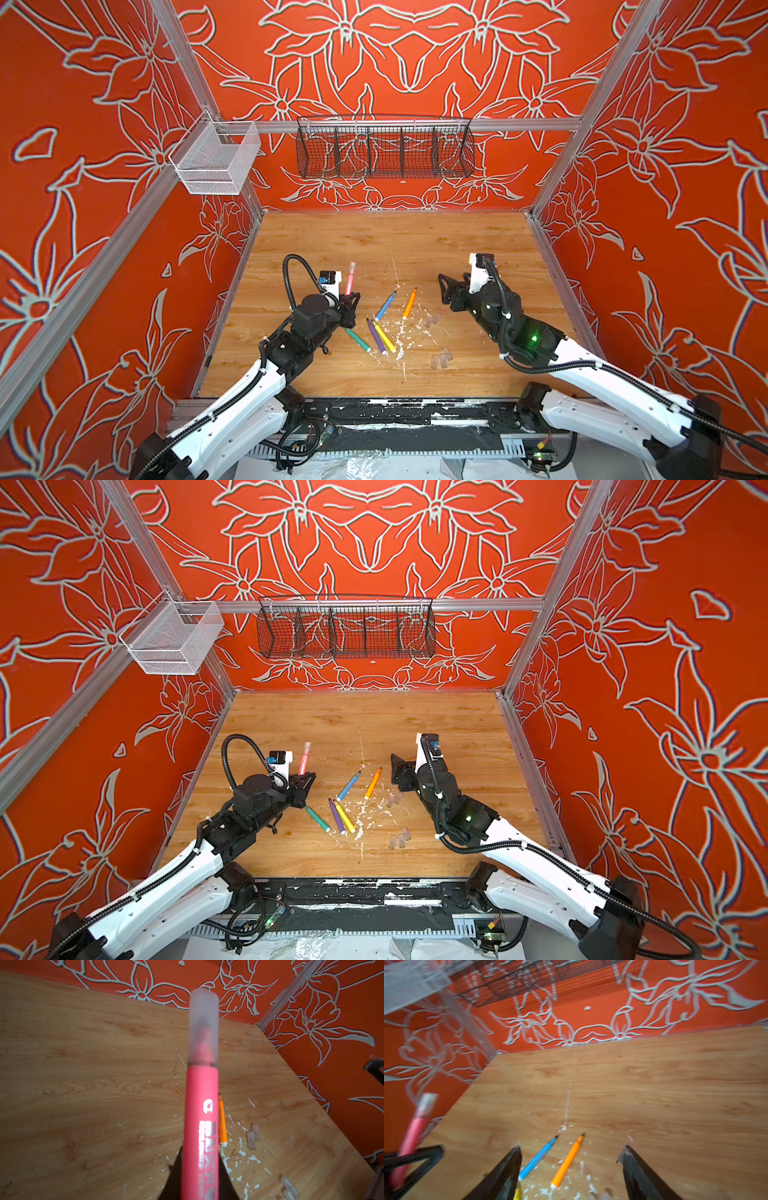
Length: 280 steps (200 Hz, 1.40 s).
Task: Insert the pens into the pen caps
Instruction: 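Lower the capped pink marker to the table while the right gripper withdraws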
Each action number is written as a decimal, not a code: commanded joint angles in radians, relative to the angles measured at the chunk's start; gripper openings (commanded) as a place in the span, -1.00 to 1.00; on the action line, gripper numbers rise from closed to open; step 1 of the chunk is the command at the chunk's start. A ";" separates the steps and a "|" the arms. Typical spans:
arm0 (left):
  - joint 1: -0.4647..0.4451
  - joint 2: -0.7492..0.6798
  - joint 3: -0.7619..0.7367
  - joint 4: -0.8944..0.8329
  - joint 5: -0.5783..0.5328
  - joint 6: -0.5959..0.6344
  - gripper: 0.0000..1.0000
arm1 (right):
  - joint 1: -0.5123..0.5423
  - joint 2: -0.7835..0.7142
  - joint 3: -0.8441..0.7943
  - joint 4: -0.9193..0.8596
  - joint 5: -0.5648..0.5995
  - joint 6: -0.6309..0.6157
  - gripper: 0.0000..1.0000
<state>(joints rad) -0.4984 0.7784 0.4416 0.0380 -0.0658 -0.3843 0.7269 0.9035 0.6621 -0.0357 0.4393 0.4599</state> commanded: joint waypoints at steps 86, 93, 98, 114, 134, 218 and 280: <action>-0.002 0.398 0.109 0.059 -0.128 -0.047 -1.00 | -0.409 0.180 -0.198 0.177 -0.019 -0.050 0.45; -0.002 0.427 0.120 0.060 -0.127 -0.052 -1.00 | -0.410 0.173 -0.206 0.187 -0.019 -0.046 0.45; -0.002 0.444 0.129 0.059 -0.127 -0.058 -1.00 | -0.409 0.168 -0.210 0.187 -0.024 -0.046 0.45; -0.001 0.498 0.155 0.060 -0.127 -0.067 -1.00 | -0.409 0.147 -0.232 0.202 -0.053 -0.050 0.42; -0.002 0.577 0.199 0.039 -0.150 -0.074 -1.00 | -0.409 0.115 -0.258 0.223 -0.072 -0.053 0.42; -0.002 0.830 0.342 -0.088 -0.246 -0.135 -1.00 | -0.409 0.094 -0.285 0.243 -0.084 -0.052 0.42; 0.000 0.900 0.393 -0.132 -0.284 -0.149 -0.66 | -0.409 0.101 -0.279 0.238 -0.097 -0.056 0.42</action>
<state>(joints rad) -0.4984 1.6535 0.7998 -0.0444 -0.3134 -0.5045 0.3195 1.0050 0.3786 0.1921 0.3485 0.4187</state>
